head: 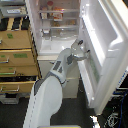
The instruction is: Opening the fridge
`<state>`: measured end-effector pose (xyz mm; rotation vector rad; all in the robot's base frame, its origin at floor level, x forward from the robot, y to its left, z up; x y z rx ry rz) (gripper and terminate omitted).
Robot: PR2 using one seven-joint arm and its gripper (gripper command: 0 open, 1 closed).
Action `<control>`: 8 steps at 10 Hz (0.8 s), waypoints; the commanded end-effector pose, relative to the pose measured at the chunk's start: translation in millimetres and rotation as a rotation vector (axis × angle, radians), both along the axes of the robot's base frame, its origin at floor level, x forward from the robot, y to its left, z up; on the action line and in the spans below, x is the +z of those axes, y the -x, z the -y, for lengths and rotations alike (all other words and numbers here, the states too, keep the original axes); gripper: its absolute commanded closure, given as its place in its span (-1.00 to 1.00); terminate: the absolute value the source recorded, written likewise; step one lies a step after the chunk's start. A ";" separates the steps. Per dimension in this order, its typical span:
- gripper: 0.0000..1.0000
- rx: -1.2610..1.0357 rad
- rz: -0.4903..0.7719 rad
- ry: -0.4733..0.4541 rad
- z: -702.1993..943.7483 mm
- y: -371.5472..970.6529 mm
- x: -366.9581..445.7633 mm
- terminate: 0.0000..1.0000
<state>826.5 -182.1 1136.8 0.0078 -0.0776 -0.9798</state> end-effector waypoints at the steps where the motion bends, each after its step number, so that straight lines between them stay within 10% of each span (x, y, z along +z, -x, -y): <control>1: -1.00 -0.624 0.161 0.126 455.4 349.4 256.8 -1.00; 8: -1.00 -0.138 -0.066 0.074 -42.2 152.4 -17.1 -1.00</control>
